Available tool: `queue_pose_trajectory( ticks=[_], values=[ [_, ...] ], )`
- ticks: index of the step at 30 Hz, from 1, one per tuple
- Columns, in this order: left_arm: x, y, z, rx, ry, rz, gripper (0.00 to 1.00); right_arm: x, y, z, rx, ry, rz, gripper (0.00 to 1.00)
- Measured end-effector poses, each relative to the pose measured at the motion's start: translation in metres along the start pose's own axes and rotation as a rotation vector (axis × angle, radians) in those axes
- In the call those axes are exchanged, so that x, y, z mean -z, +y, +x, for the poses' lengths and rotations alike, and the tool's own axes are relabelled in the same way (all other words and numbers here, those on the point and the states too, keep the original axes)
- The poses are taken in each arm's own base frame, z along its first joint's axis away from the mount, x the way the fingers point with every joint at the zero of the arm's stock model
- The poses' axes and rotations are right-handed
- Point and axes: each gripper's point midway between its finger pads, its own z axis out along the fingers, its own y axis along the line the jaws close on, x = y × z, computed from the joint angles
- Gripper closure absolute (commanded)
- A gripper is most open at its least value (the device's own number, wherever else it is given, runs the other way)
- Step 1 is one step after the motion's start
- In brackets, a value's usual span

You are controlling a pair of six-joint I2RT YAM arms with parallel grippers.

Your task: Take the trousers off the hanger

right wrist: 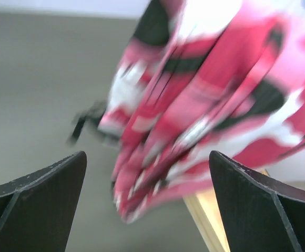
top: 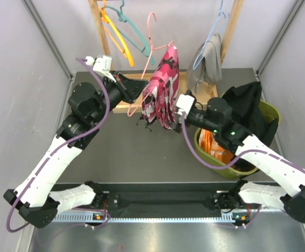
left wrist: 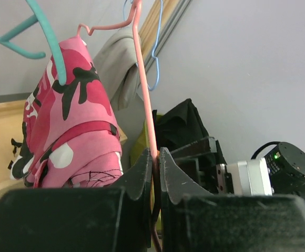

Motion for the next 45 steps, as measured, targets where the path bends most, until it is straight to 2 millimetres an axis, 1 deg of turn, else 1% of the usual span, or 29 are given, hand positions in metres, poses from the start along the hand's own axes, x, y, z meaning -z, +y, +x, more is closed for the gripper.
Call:
queue_pose_trajectory(
  ticks=[1,4,7,9,11,13,14,16,17,18,20,21,23,24,26,27,32,37,42,45],
  values=[
    [0.005,0.0,0.002,0.009,0.0,0.0,1.0,-0.01,-0.002,-0.008,-0.011,-0.02,0.045,0.0],
    [0.015,-0.001,0.004,0.024,-0.003,0.002,1.0,-0.027,-0.005,-0.019,-0.059,-0.053,0.116,0.0],
    [0.022,-0.001,0.006,0.04,-0.003,0.004,1.0,-0.039,-0.017,-0.028,-0.122,-0.078,0.187,0.0],
    [0.025,-0.001,0.008,0.044,-0.002,0.006,1.0,-0.044,-0.028,-0.031,-0.154,-0.089,0.237,0.0],
    [0.028,-0.001,0.008,0.044,-0.002,0.007,1.0,-0.048,-0.034,-0.031,-0.173,-0.089,0.267,0.0],
    [0.03,-0.002,0.008,0.043,-0.003,0.011,1.0,-0.051,-0.037,-0.029,-0.175,-0.087,0.283,0.05],
    [0.031,-0.002,0.008,0.042,-0.004,0.012,1.0,-0.052,-0.037,-0.028,-0.175,-0.087,0.286,0.1],
    [0.035,-0.003,0.009,0.04,-0.001,0.017,1.0,-0.054,-0.04,-0.025,-0.165,-0.081,0.289,0.32],
    [0.035,-0.003,0.009,0.039,-0.001,0.018,1.0,-0.055,-0.04,-0.025,-0.164,-0.083,0.286,0.32],
    [0.037,-0.004,0.01,0.038,0.001,0.02,1.0,-0.055,-0.042,-0.023,-0.165,-0.082,0.281,0.43],
    [0.042,-0.004,0.013,0.037,0.011,0.022,1.0,-0.057,-0.046,-0.021,-0.159,-0.084,0.268,0.52],
    [0.044,-0.004,0.014,0.035,0.015,0.024,1.0,-0.057,-0.05,-0.02,-0.159,-0.085,0.262,0.62],
    [0.049,-0.004,0.016,0.032,0.019,0.027,1.0,-0.056,-0.058,-0.016,-0.155,-0.082,0.248,0.73],
    [0.051,-0.004,0.017,0.031,0.021,0.029,1.0,-0.055,-0.062,-0.015,-0.149,-0.084,0.24,0.83],
    [0.056,-0.005,0.018,0.029,0.028,0.033,1.0,-0.053,-0.066,-0.016,-0.135,-0.087,0.208,0.92],
    [0.059,-0.006,0.019,0.028,0.031,0.038,1.0,-0.053,-0.066,-0.017,-0.125,-0.088,0.186,1.0],
    [0.072,-0.01,0.022,0.018,0.045,0.053,1.0,-0.047,-0.058,-0.025,-0.102,-0.097,0.062,1.0],
    [0.083,-0.008,0.029,0.014,0.057,0.055,1.0,-0.043,-0.053,-0.032,-0.093,-0.091,-0.003,1.0],
    [0.089,-0.001,0.038,0.003,0.066,0.038,1.0,-0.036,-0.051,-0.04,-0.101,-0.078,-0.038,1.0],
    [0.09,0.01,0.044,-0.015,0.066,-0.001,1.0,-0.03,-0.053,-0.053,-0.104,-0.086,-0.047,1.0]
  ],
)
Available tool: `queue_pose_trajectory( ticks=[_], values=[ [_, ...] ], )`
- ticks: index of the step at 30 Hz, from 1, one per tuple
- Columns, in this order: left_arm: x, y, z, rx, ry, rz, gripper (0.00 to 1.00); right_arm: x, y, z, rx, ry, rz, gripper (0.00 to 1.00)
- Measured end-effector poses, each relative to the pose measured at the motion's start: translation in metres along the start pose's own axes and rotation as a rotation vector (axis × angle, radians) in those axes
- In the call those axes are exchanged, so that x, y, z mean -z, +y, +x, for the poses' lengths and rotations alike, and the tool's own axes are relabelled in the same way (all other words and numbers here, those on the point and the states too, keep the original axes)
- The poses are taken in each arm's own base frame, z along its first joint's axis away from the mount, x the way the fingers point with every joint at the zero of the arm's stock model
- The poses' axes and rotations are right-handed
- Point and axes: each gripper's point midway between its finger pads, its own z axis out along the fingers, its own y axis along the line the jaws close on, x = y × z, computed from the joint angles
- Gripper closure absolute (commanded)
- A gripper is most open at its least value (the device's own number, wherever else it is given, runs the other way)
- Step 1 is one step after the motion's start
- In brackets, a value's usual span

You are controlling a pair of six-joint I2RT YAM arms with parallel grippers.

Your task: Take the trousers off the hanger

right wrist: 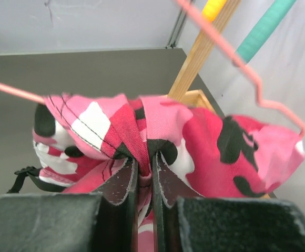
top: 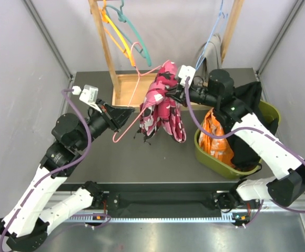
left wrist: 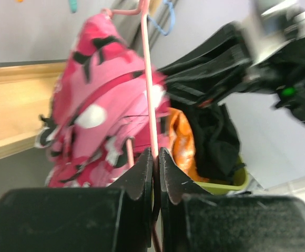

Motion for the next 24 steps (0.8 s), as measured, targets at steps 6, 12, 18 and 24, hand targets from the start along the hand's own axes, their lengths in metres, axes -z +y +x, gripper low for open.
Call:
queue_pose_trajectory(
  ticks=[6,12,18,24],
  values=[
    [-0.005,0.038,0.037,-0.015,0.039,-0.111,1.0,0.018,-0.008,-0.046,-0.01,-0.058,0.015,1.0],
    [-0.011,0.062,0.063,-0.017,0.081,-0.177,1.0,0.043,-0.023,-0.098,-0.029,-0.151,0.056,1.0],
    [-0.009,0.076,0.074,-0.038,0.084,-0.22,1.0,0.068,-0.029,-0.146,-0.054,-0.253,0.059,1.0],
    [-0.002,0.087,0.087,-0.072,0.098,-0.243,1.0,0.092,-0.041,-0.175,-0.113,-0.332,0.077,1.0]
  ],
)
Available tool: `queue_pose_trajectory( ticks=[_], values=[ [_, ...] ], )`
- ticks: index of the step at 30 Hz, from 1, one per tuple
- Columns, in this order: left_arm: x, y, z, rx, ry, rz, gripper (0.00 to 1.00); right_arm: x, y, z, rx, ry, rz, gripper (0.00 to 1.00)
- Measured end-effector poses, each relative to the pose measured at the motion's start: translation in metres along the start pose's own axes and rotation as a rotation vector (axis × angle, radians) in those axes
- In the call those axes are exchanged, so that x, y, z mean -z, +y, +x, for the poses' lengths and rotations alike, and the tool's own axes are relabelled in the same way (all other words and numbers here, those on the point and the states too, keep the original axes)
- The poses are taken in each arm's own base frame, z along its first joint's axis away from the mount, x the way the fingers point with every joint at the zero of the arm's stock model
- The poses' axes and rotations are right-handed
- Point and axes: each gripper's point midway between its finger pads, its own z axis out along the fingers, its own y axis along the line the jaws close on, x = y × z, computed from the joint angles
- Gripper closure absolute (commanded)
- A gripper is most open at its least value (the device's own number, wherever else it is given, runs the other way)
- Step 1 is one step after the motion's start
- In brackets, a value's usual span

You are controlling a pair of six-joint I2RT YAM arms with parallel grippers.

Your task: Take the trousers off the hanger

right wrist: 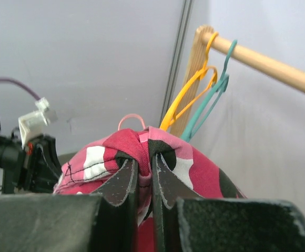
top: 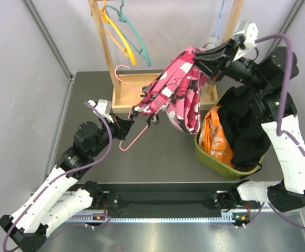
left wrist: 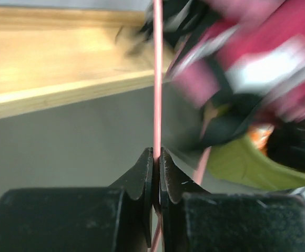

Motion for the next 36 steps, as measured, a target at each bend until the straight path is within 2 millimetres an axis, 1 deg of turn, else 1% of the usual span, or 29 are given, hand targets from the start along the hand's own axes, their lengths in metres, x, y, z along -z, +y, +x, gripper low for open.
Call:
queue_pose_trajectory(
  ticks=[4,6,10,14,16,19,26,29,32,36],
  values=[
    [0.001,0.019,0.023,-0.037,0.056,-0.062,1.0,0.007,-0.003,-0.036,0.011,-0.085,0.008,1.0],
    [0.002,0.026,0.032,-0.05,0.08,-0.091,1.0,0.013,-0.002,-0.054,0.031,-0.127,0.01,1.0],
    [0.007,0.035,0.035,-0.078,0.092,-0.125,1.0,0.027,0.006,-0.085,0.07,-0.189,0.007,1.0],
    [0.017,0.038,0.029,-0.113,0.071,-0.139,1.0,0.042,0.019,-0.099,0.096,-0.208,-0.004,1.0],
    [0.024,0.04,0.024,-0.143,0.052,-0.143,1.0,0.052,0.025,-0.102,0.117,-0.206,-0.006,1.0],
    [0.034,0.042,0.016,-0.184,0.014,-0.149,1.0,0.067,0.035,-0.1,0.142,-0.193,-0.003,1.0],
    [0.058,0.046,0.0,-0.285,-0.064,-0.152,1.0,0.104,0.05,-0.086,0.199,-0.153,0.08,1.0],
    [0.062,0.047,0.0,-0.312,-0.061,-0.146,1.0,0.12,0.054,-0.079,0.229,-0.137,0.159,1.0],
    [0.062,0.045,0.003,-0.327,-0.048,-0.132,1.0,0.139,0.053,-0.077,0.277,-0.126,0.279,1.0],
    [0.061,0.042,0.007,-0.338,-0.033,-0.105,1.0,0.162,0.044,-0.076,0.324,-0.118,0.458,1.0]
  ],
)
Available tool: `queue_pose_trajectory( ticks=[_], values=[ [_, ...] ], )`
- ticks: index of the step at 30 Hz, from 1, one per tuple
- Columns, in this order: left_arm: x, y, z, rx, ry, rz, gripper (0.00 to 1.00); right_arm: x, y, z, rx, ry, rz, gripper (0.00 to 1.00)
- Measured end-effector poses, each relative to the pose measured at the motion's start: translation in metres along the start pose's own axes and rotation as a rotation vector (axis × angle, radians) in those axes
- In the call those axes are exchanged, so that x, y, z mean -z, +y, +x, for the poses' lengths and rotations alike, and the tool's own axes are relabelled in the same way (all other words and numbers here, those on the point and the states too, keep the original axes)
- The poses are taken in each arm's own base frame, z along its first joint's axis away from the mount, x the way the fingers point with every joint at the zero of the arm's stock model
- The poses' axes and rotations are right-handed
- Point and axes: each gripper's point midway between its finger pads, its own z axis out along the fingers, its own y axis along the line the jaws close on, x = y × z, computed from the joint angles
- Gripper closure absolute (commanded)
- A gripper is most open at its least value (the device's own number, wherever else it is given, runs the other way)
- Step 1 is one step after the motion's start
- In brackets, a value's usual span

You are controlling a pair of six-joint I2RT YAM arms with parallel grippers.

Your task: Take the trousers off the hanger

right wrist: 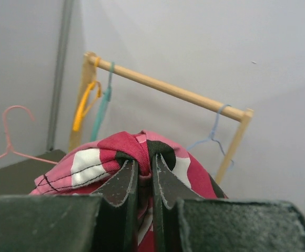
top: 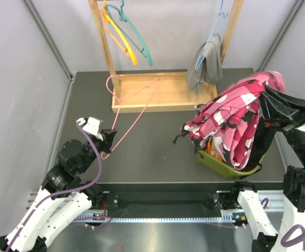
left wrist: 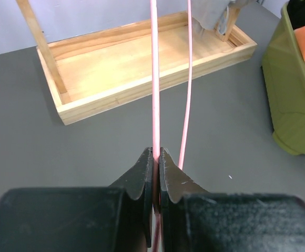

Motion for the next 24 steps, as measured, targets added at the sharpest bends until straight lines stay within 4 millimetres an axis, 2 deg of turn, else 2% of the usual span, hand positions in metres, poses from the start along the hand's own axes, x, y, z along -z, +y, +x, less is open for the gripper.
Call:
queue_pose_trajectory(
  ticks=[6,12,18,21,23,24],
  values=[
    [-0.003,-0.006,0.002,-0.024,0.018,0.036,1.0,0.026,-0.041,0.029,0.033,0.103,0.293,1.0],
    [-0.008,-0.014,-0.009,-0.049,0.024,0.079,1.0,0.053,-0.079,0.087,0.015,0.271,0.527,1.0],
    [-0.009,-0.02,-0.029,-0.081,-0.005,0.109,1.0,0.071,-0.107,0.175,-0.005,0.492,0.64,1.0],
    [-0.012,-0.022,-0.037,-0.097,-0.012,0.117,1.0,0.072,-0.121,0.239,-0.037,0.638,0.645,1.0],
    [-0.016,-0.023,-0.041,-0.102,-0.011,0.122,1.0,0.076,-0.125,0.28,-0.068,0.725,0.632,1.0],
    [-0.018,-0.024,-0.043,-0.105,-0.007,0.124,1.0,0.079,-0.124,0.307,-0.098,0.783,0.614,1.0]
  ],
)
